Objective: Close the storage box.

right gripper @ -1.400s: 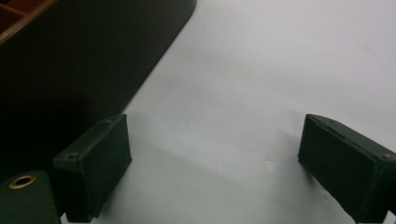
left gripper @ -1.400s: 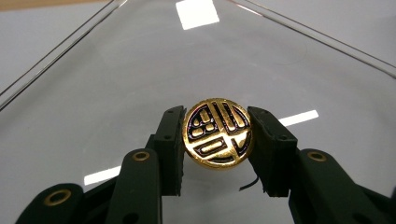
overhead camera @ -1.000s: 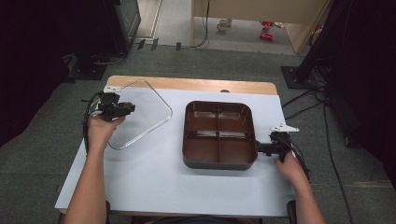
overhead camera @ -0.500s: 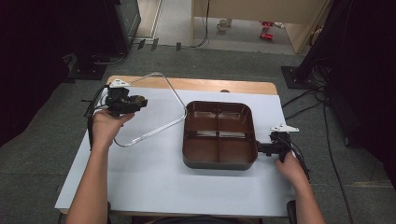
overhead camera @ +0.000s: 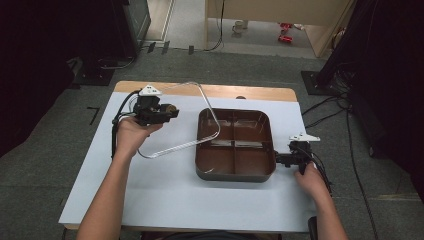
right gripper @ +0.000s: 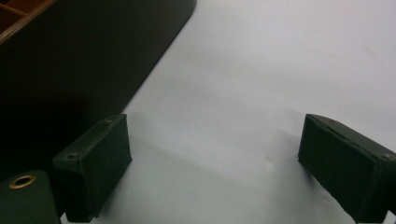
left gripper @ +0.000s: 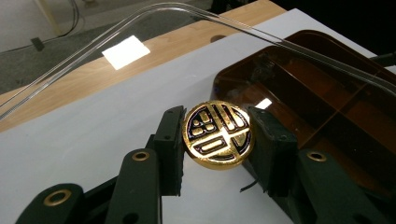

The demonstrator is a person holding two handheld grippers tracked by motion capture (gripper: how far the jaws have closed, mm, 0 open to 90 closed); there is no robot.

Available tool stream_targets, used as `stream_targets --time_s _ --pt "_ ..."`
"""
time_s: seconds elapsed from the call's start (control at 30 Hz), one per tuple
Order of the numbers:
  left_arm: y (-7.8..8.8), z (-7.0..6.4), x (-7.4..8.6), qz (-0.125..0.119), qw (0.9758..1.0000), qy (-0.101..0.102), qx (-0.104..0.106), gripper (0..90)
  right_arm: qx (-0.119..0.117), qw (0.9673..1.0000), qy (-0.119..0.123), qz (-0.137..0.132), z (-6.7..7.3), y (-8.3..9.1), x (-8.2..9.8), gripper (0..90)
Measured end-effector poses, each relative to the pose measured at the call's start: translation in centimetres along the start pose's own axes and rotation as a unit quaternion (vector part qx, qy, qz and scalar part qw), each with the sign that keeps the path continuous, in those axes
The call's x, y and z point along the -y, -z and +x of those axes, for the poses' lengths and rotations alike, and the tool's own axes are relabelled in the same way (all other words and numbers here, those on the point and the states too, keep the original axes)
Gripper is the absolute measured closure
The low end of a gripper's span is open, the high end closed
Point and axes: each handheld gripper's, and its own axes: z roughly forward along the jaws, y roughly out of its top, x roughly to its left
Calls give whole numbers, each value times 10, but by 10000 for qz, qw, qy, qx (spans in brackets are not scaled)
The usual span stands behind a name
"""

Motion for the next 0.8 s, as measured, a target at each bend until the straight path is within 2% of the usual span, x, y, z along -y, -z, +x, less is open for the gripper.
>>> stream_targets --time_s 0.07,0.13,0.23,0.53,0.73,0.8 --pt "-7 -6 -2 26 9999 -94 76 594 -3 10000 -19 9 0 0 0 87" --pt "-9 -8 -3 36 9999 -113 113 594 -4 10000 -23 9 0 0 0 87" --pt "-19 -17 -5 53 9995 -129 285 594 -4 10000 -13 14 0 0 0 87" --pt "-36 -36 -7 91 9986 -237 469 594 -5 10000 -14 13 0 0 0 87" --pt "-45 -53 -12 183 9976 -441 508 594 -4 10000 -18 6 0 0 0 87" --pt "-50 -62 -14 180 9968 -512 593 594 -4 10000 -18 7 0 0 0 87"
